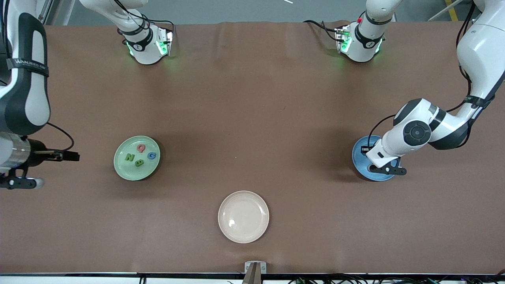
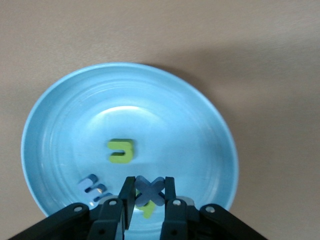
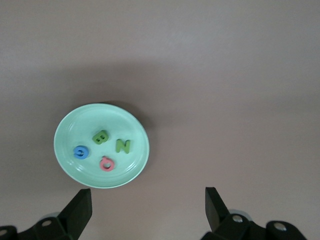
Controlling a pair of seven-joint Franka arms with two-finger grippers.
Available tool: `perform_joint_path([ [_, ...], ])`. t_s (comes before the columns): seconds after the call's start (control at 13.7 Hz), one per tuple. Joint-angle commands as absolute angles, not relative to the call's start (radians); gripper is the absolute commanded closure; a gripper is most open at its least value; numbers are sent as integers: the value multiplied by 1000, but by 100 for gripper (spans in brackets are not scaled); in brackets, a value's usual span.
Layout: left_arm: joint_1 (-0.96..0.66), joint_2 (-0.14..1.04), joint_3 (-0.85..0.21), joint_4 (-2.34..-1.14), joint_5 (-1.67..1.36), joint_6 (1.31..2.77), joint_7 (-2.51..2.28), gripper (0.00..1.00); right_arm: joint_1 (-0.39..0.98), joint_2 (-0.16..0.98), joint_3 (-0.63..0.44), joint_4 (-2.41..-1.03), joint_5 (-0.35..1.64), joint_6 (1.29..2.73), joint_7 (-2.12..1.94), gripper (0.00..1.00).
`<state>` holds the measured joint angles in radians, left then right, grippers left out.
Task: Sort upper and lower case letters into plates
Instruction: 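Carry the blue x into the blue plate with the left gripper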
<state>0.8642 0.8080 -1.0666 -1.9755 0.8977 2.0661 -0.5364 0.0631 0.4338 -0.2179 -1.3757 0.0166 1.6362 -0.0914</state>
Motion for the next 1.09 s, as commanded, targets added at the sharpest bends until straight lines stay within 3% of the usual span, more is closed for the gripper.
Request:
perform_joint_path([
  [0.0, 850, 818, -1046, -1961, 920, 2103, -520, 89, 44, 423, -199, -1338, -3, 1591, -112, 0],
  [0.36, 759, 819, -948, -1939, 928, 2177, -522, 89, -4, 420, -201, -1304, -5, 1540, -193, 0],
  [0.73, 759, 819, -945, -1940, 928, 2181, -519, 87, -12, 422, -204, -1266, -6, 1542, -204, 0],
  [0.95, 761, 819, -945, -1940, 928, 2181, -517, 79, -9, 422, -199, -1246, -5, 1539, -207, 0],
  [1.02, 761, 819, -945, -1939, 928, 2181, -515, 69, -8, 422, -196, -1244, 8, 1539, -204, 0],
])
